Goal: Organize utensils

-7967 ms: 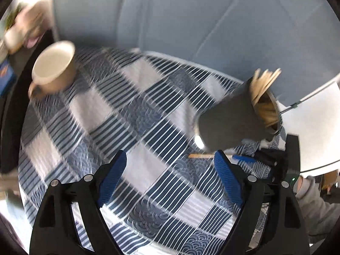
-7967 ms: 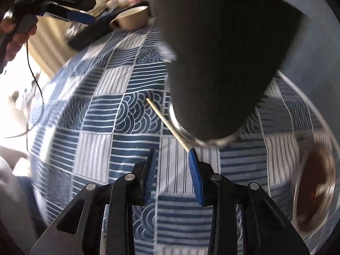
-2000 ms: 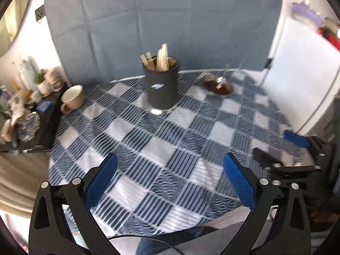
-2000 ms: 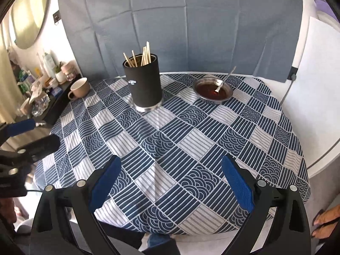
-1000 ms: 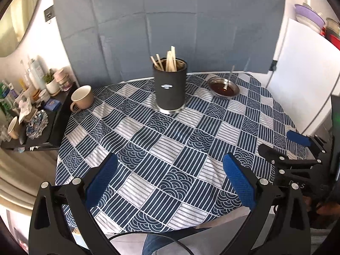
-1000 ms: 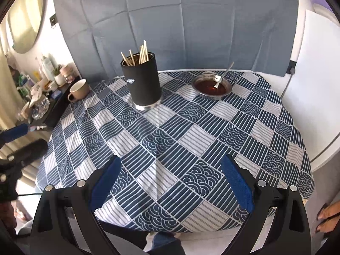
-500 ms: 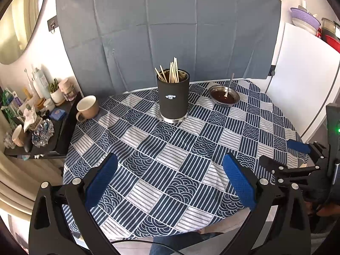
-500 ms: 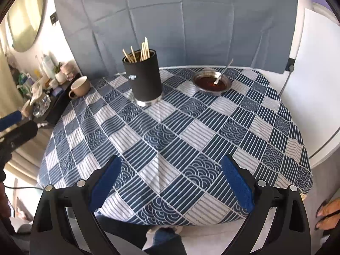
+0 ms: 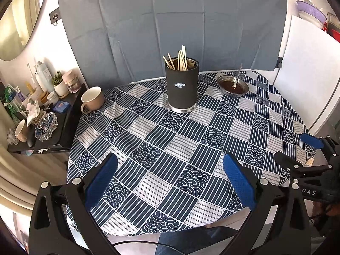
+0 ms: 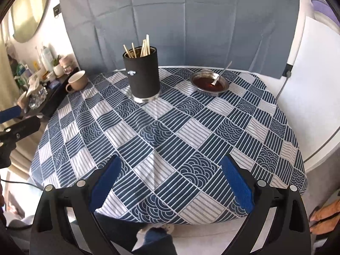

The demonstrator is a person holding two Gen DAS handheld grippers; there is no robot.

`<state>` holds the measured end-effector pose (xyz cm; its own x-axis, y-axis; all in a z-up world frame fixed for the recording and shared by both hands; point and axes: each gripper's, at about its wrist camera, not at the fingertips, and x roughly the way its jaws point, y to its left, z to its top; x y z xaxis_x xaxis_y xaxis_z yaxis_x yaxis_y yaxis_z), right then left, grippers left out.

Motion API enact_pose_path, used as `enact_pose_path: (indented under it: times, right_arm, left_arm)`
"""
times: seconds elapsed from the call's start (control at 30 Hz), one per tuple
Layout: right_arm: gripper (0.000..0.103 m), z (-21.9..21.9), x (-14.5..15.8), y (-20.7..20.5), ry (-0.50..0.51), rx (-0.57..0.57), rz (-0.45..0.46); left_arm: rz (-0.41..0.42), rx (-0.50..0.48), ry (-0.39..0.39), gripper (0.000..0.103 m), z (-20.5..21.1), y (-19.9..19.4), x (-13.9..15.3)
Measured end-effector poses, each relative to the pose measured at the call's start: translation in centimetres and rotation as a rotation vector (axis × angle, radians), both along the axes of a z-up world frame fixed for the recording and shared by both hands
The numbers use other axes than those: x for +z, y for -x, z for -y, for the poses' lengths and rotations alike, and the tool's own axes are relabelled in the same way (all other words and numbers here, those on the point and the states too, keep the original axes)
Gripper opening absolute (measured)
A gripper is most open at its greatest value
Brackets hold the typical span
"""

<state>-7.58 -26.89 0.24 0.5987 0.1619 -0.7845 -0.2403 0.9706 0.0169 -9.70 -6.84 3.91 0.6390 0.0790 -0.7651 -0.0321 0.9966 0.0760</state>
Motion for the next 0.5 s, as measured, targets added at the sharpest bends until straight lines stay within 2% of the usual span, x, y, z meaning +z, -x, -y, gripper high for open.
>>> enact_pose_path:
  times: [0.17,0.27,0.37,0.5]
  right_arm:
    - [0.091,0.1,0.2,-0.2,-0.013,0.001,0.013]
    - [0.091,-0.1,0.0,-0.5,-0.021,0.012,0.015]
    - [0.091,-0.5,-0.1,-0.8,-0.006,0.021,0.009]
    - [0.091,-0.6,-0.3,-1.2,0.044,0.039,-0.004]
  left_arm:
    - [-0.026,0.017,0.018,0.097,-0.2,-0.3,-0.6]
    - [-0.022,0.021,0.001,0.097,-0.3,-0.4,-0.5]
    - [-0.050,0.026,-0.016,0.097,-0.3,-0.9,-0.6]
    - [-0.085,0.021,0.013,0.097,-0.8,-2.1,-1.0]
